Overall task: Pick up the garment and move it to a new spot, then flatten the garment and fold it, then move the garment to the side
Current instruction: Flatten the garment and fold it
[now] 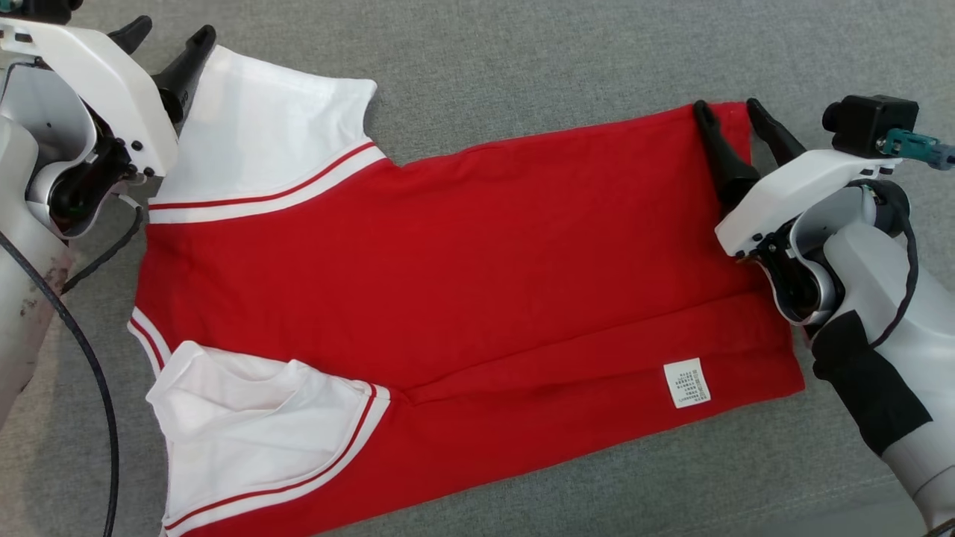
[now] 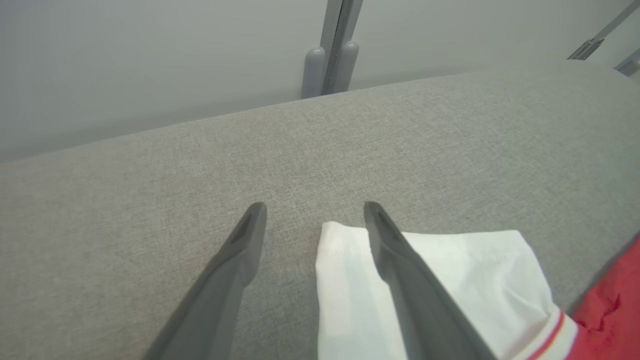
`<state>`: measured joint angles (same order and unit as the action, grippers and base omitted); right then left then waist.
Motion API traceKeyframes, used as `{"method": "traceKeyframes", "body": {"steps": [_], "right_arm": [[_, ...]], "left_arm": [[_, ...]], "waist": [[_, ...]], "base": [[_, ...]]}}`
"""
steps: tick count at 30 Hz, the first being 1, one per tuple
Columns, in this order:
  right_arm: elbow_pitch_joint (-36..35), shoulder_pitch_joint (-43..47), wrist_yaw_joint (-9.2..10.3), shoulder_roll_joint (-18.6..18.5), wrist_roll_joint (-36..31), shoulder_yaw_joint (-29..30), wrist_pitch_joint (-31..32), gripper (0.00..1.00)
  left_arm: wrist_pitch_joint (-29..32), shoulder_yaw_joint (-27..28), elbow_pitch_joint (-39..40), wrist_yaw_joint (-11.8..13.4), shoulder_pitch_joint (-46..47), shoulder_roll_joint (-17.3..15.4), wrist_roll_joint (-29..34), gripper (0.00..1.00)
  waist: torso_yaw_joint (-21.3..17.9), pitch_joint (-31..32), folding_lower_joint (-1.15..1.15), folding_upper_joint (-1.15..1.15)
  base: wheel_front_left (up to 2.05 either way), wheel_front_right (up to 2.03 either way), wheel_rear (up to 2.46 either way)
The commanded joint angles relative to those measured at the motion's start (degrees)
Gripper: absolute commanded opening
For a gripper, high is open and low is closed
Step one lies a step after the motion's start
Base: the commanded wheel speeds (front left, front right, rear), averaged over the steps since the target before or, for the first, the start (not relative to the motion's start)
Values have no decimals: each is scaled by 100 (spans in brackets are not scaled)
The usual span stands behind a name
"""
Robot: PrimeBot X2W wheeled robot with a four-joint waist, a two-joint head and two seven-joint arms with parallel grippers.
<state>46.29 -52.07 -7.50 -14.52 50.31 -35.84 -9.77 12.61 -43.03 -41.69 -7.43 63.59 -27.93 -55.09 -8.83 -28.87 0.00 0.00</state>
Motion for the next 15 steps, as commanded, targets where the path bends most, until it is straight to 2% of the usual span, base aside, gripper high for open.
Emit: {"method": "traceKeyframes", "body": {"steps": [1,7,15], "right_arm": [[44,-92,-1,14,76,-71,46,100],[158,-205,-1,95,268,-345,60,100],[233,-346,-1,169,515,-669,-14,100]], "left_arm": [[38,-60,-35,-7,116,-26,-124,100],[261,-336,-65,-8,224,-140,-565,100],[375,-661,-322,-8,402,-238,-752,100]], "waist": [[-81,-86,0,0],[-164,-107,0,0],[-243,-263,0,0]], "base": [[0,0,0],[0,0,0],[0,0,0]]}}
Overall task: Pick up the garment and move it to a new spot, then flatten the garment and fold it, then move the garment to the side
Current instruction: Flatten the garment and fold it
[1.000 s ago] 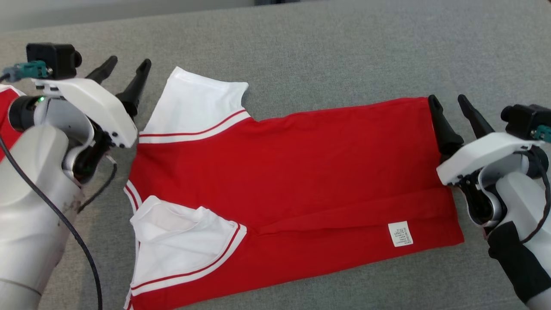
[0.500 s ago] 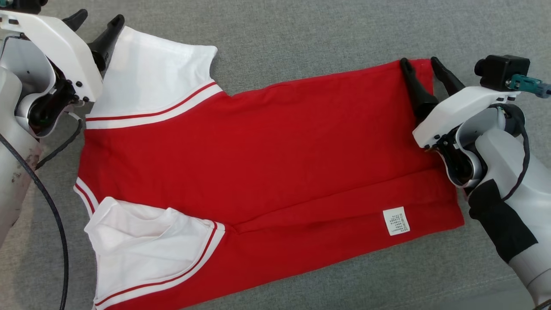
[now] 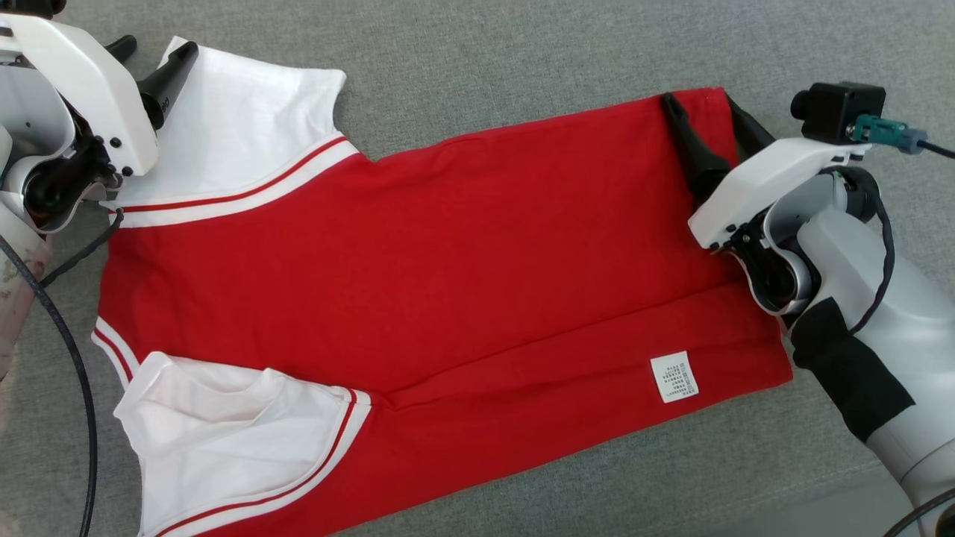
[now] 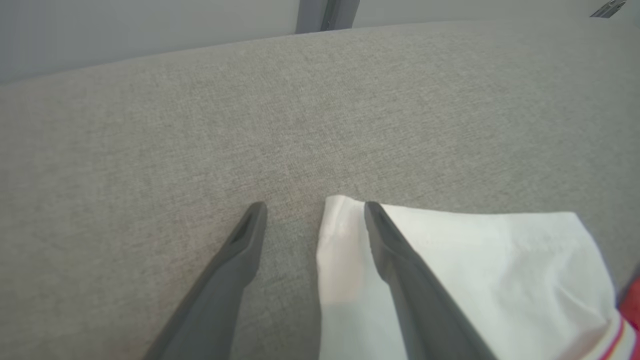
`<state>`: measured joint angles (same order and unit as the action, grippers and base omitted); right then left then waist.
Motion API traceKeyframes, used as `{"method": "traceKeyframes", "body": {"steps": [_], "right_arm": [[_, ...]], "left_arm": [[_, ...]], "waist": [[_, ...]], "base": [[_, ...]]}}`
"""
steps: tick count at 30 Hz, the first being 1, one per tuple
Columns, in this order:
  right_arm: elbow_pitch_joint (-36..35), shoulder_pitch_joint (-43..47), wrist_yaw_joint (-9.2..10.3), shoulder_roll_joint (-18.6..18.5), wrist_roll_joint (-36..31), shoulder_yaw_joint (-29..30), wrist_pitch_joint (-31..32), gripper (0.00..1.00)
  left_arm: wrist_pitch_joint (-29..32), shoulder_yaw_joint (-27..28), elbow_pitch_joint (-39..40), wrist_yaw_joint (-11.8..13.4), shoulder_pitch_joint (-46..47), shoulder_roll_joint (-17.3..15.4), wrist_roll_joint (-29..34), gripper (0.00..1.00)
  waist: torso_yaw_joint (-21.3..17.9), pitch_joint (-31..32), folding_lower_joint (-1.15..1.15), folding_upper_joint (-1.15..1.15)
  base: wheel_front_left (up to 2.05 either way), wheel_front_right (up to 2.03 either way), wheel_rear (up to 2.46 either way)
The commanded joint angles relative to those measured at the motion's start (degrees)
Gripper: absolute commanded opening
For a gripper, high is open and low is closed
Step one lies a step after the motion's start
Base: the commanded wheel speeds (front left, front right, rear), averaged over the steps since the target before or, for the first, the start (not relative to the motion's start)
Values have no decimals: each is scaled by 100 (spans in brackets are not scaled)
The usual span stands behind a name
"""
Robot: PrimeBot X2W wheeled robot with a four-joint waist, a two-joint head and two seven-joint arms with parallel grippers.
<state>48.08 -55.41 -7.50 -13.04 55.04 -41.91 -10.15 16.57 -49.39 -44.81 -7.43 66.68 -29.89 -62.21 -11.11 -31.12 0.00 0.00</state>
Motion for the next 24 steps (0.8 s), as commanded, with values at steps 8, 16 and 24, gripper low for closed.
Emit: {"method": "traceKeyframes", "body": {"steps": [8,16,24], "right_arm": [[162,-143,-1,62,210,-291,-79,100],[281,-224,-1,117,425,-525,-147,44],[293,-295,-2,77,614,-737,-253,0]], "left_arm": [[104,-302,-76,-8,201,-121,-227,100],[147,-576,-48,-9,303,-155,-434,0],[-1,-813,7,-9,401,-218,-608,0]], "waist": [[-51,-156,0,0],[-53,-164,0,0],[-22,-138,0,0]], "base": [[0,0,0],[0,0,0],[0,0,0]]}}
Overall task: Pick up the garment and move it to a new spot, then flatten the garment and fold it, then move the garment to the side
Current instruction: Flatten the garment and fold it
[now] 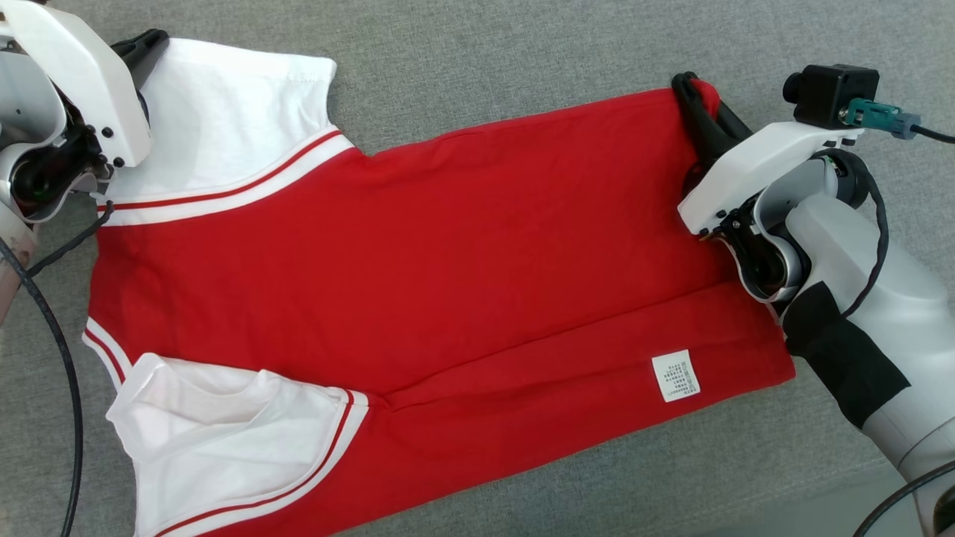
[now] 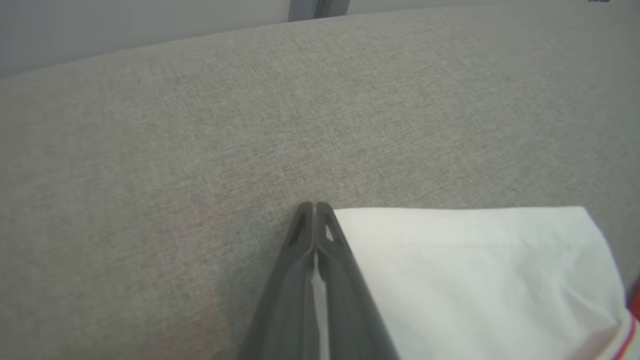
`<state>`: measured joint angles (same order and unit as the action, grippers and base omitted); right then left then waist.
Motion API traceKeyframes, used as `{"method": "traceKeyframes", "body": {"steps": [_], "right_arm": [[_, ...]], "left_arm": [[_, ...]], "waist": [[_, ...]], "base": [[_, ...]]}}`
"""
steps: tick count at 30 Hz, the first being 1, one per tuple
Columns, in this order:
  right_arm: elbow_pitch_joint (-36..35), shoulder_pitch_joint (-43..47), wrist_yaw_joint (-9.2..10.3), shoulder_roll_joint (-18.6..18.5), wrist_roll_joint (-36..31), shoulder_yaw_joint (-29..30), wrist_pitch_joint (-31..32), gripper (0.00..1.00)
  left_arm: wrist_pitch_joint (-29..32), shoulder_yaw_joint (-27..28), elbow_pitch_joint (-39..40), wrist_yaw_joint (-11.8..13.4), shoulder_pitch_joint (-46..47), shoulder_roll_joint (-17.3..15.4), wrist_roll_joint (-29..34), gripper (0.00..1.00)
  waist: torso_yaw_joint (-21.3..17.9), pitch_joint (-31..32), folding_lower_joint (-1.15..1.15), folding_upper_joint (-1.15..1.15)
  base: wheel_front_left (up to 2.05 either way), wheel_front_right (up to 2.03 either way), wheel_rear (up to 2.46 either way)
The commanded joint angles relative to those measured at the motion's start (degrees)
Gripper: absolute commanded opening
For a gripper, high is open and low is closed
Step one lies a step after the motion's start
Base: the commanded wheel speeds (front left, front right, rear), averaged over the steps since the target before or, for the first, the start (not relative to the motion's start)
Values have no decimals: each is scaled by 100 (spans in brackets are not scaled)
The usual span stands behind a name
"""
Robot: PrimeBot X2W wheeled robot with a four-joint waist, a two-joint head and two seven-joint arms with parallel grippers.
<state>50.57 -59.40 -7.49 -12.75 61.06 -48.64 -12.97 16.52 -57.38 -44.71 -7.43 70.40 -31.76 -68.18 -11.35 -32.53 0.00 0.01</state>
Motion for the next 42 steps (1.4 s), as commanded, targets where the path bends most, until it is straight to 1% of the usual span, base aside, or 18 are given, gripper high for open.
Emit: {"method": "traceKeyframes", "body": {"steps": [1,9,14,18,21,22,25,28,35,42], "right_arm": [[51,98,-3,40,38,-90,20,0],[87,194,-2,-53,218,-254,-126,0],[50,451,-2,-180,313,-271,-204,0],[-70,700,-2,-345,284,-156,-239,0],[-278,965,-2,-450,114,109,-235,0],[-400,1174,-2,-505,-39,274,-235,0],[-552,1490,-2,-525,-270,524,-236,0],[-617,1709,-2,-530,-408,612,-235,0],[-709,2200,-2,-592,-924,1066,-236,0],[-806,2563,-2,-591,-1411,1423,-232,0]], "left_arm": [[-20,-41,5,-9,29,-37,-32,0],[-313,-197,85,-9,-116,-22,-333,0],[-436,-344,300,-9,-367,-24,-575,0],[-589,-443,536,-9,-622,-53,-798,0],[-697,-543,760,-9,-825,-123,-931,0],[-733,-622,893,-9,-983,-164,-1027,0],[-784,-744,1129,-9,-1191,-266,-1140,0],[-809,-816,1284,-9,-1344,-341,-1223,0],[-921,-1046,1819,-9,-1762,-569,-1392,0],[-1040,-1228,2270,-9,-2250,-647,-1583,0]], "waist": [[6,19,0,-1],[52,347,0,-1],[157,767,0,-1],[277,1165,0,-1],[357,1470,0,-1],[415,1685,0,-1],[514,1966,0,-1],[591,2116,0,-1],[900,2455,0,-1],[1172,2716,0,-1]], "base": [[0,0,0],[0,0,0],[0,0,0],[0,0,0],[0,0,0],[0,0,0],[0,0,0],[0,0,0],[0,0,0],[0,0,0]]}}
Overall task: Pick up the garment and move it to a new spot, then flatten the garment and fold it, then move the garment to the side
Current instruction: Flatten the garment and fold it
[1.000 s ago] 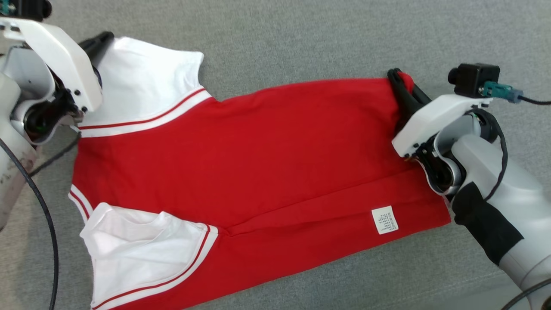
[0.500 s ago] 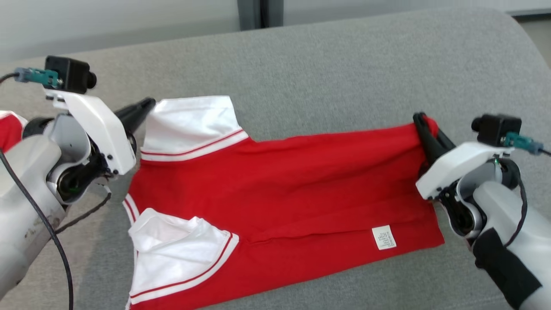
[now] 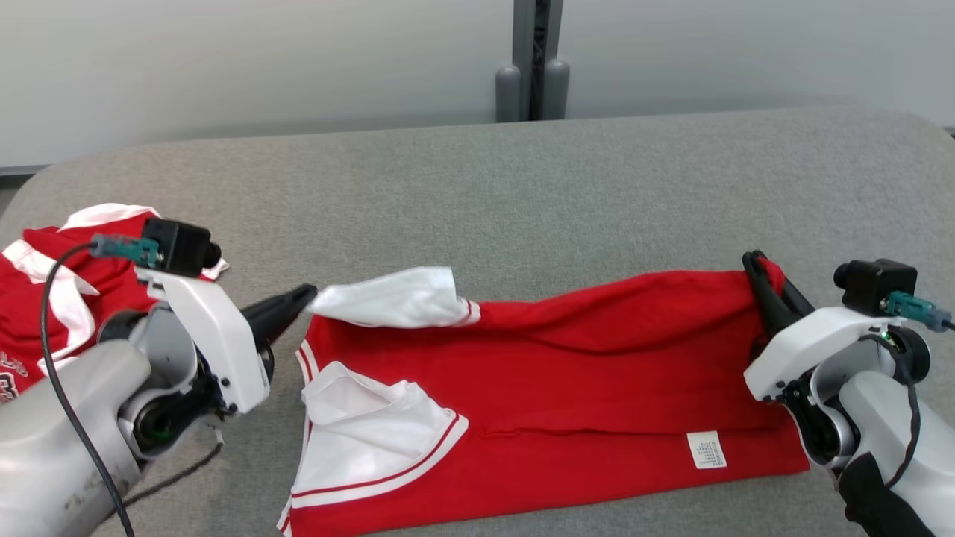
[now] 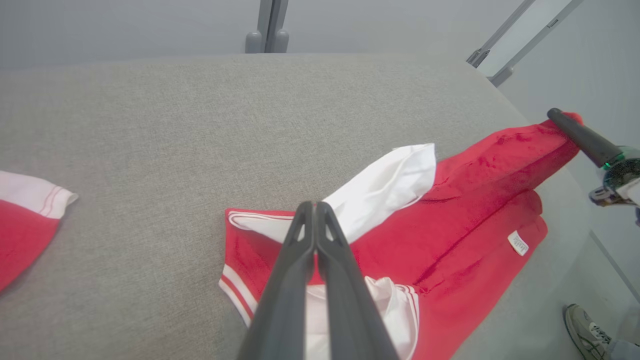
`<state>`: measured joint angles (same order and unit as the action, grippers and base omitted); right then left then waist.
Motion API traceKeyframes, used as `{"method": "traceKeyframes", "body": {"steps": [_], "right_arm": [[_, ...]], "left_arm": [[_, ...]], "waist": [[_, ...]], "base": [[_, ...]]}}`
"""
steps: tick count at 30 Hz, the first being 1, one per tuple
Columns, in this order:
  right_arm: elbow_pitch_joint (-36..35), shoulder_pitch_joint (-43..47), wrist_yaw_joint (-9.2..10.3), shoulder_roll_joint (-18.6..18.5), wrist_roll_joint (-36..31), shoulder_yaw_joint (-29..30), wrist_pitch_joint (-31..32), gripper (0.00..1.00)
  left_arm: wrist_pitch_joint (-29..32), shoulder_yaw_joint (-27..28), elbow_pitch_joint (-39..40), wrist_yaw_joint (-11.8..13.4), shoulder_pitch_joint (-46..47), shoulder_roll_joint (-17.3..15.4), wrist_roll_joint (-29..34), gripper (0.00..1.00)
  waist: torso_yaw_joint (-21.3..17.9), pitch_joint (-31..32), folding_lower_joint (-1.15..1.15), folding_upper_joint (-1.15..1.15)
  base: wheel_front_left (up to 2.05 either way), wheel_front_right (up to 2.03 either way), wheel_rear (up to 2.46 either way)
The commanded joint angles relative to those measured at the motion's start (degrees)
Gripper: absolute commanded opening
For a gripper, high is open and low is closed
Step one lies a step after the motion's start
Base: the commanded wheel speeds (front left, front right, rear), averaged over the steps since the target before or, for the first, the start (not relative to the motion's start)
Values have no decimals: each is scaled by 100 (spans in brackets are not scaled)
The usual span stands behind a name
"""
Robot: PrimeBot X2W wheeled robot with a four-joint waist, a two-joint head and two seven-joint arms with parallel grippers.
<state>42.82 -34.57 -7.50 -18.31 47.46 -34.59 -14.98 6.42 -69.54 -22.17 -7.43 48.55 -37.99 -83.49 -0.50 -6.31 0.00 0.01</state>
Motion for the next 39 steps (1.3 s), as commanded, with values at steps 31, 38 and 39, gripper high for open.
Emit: {"method": "traceKeyframes", "body": {"steps": [31,38,39], "right_arm": [[-914,1361,-1,-312,-2206,920,-30,0],[-759,1633,-1,-349,-2262,790,-30,87],[-736,1664,-1,-344,-2257,766,-30,100]], "left_arm": [[-750,-188,567,-9,-1495,41,-394,0],[-923,-202,523,-9,-1733,167,-420,0],[-940,-207,507,-9,-1768,177,-427,0]], "waist": [[431,168,0,-1],[385,245,0,-1],[379,251,0,-1]], "base": [[0,0,0],[0,0,0],[0,0,0]]}}
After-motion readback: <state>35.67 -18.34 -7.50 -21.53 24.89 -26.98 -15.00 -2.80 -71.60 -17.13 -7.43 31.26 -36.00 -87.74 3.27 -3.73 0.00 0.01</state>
